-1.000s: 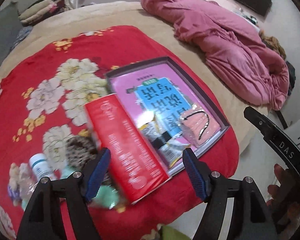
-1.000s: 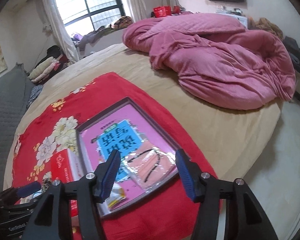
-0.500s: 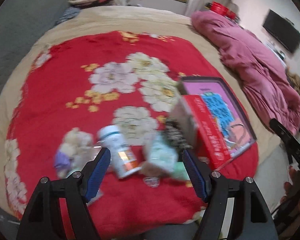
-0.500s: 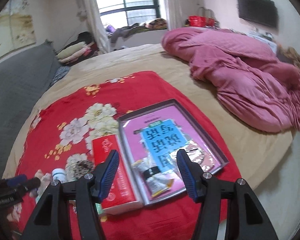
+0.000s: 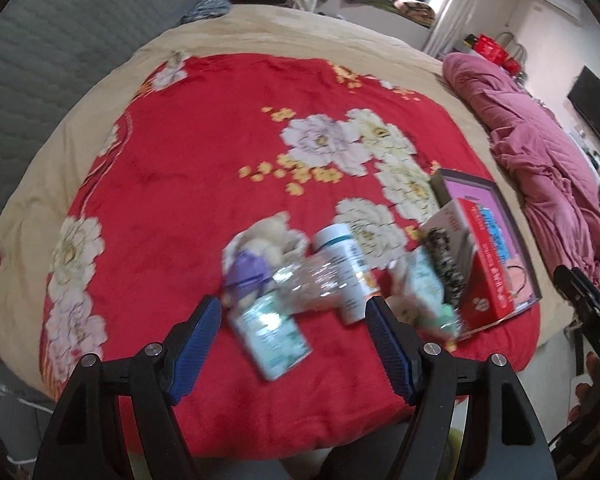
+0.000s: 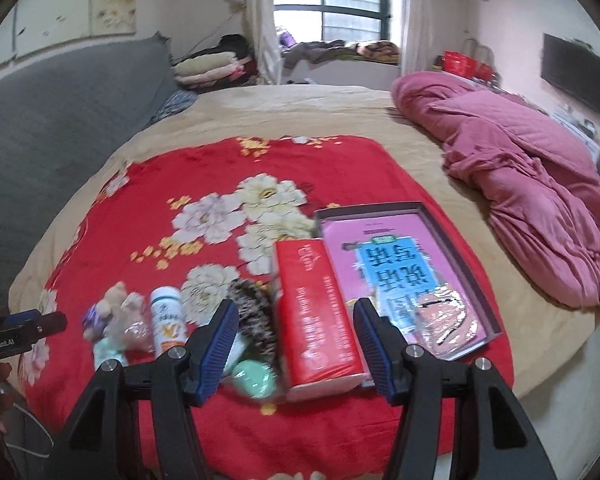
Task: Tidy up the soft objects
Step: 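Move both open tools back toward the remaining items on the blanket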
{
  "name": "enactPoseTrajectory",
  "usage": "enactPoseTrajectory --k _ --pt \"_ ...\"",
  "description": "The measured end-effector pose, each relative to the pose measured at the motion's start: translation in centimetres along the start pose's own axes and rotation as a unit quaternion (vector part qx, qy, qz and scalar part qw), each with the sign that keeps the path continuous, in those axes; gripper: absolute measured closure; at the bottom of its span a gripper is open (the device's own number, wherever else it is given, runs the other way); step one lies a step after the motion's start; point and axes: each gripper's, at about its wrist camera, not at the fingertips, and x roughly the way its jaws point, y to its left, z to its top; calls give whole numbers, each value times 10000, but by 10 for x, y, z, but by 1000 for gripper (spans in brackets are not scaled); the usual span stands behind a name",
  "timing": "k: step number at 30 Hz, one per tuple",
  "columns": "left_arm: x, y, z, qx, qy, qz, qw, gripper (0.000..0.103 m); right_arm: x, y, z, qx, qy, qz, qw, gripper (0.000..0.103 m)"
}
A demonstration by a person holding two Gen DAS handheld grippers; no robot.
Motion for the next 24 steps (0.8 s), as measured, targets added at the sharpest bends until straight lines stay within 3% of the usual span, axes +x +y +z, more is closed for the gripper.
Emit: enactPoseTrajectory --k 10,24 --pt "2 35 -28 -277 167 98 9994 27 0 52 -18 -603 124 384 9974 44" --pt "47 26 -49 -364 644 73 9972 27 35 63 -59 -1277 645 118 9896 44"
